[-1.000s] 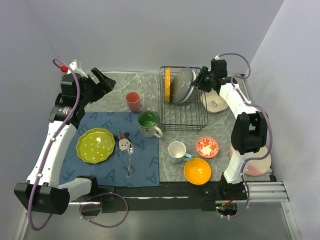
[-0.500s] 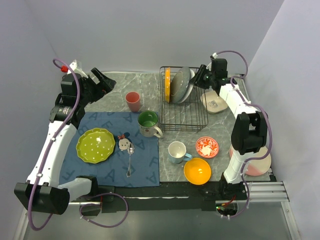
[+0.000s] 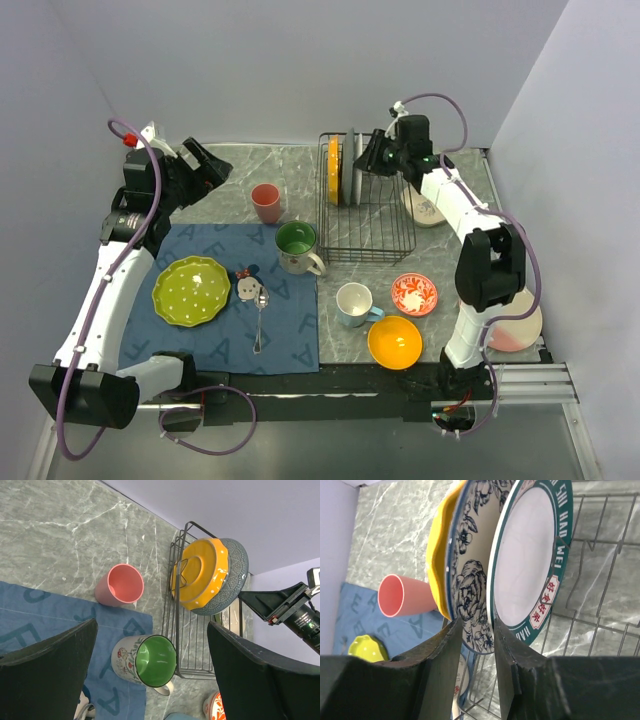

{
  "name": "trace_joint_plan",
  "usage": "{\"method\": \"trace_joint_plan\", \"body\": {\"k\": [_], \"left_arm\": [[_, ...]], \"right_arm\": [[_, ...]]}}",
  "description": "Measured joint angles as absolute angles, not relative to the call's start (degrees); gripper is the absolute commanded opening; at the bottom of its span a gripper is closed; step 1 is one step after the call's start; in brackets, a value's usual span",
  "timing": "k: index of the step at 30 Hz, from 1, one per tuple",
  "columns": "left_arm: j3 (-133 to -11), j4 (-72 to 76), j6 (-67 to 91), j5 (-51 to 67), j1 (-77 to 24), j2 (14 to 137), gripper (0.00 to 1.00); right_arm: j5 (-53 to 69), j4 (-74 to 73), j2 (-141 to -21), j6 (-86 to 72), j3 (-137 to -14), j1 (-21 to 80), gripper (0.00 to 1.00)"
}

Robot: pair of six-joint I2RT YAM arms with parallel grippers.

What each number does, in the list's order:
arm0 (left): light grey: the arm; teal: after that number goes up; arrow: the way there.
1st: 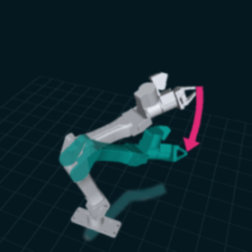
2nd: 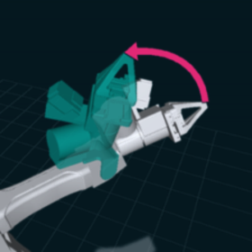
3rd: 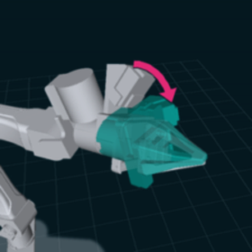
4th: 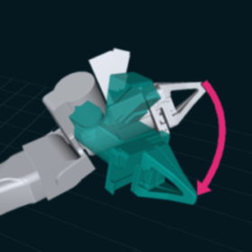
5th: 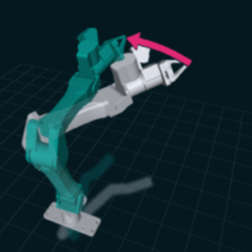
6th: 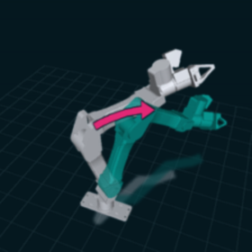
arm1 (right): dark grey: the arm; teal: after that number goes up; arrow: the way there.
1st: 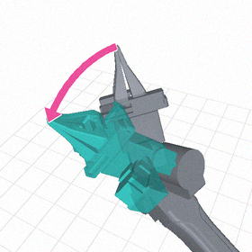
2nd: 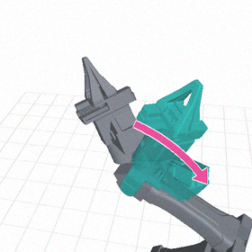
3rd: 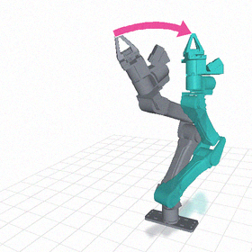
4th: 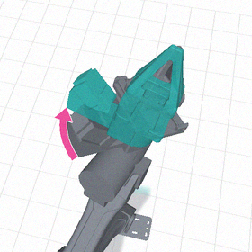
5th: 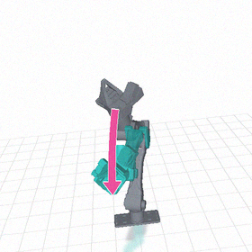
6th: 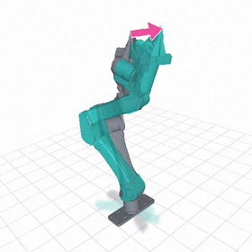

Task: Load the mixed dishes into the dish rack
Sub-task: Insert the plate into the dish rack

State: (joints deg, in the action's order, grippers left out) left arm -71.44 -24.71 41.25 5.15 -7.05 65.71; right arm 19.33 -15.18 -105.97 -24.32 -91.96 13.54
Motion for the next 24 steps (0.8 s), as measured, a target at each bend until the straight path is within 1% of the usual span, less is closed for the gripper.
{"method": "trace_joint_plan", "body": {"k": [8,17,18,19,21,22,24], "left_arm": [[-71.44,-24.71,41.17,5.08,-7.05,65.71,0.97],[-71.42,-24.73,41.17,5.08,-7.05,65.71,0.96],[-71.42,-24.71,41.15,5.08,-7.05,65.71,0.97],[-71.42,-24.73,41.15,5.08,-7.05,65.71,0.97],[-71.42,-24.73,41.17,5.08,-7.05,65.71,0.97],[-71.42,-24.73,41.17,5.08,-7.05,65.71,0.97],[-71.42,-24.71,41.17,5.08,-7.05,65.71,0.97]], "right_arm": [[17.69,-15.44,-105.97,-22.85,-94.24,16.71,0.4],[16.21,-16.16,-105.97,-22.63,-94.56,16.91,0.4],[15.97,-16.25,-105.97,-22.61,-94.59,16.91,0.41],[15.77,-16.32,-105.97,-22.61,-94.59,16.91,0.44],[15.31,-16.45,-105.97,-22.61,-94.59,16.91,0.48],[14.79,-16.56,-105.97,-22.63,-94.59,16.95,0.53],[13.85,-16.78,-105.82,-22.61,-94.52,17.02,0.58]]}}
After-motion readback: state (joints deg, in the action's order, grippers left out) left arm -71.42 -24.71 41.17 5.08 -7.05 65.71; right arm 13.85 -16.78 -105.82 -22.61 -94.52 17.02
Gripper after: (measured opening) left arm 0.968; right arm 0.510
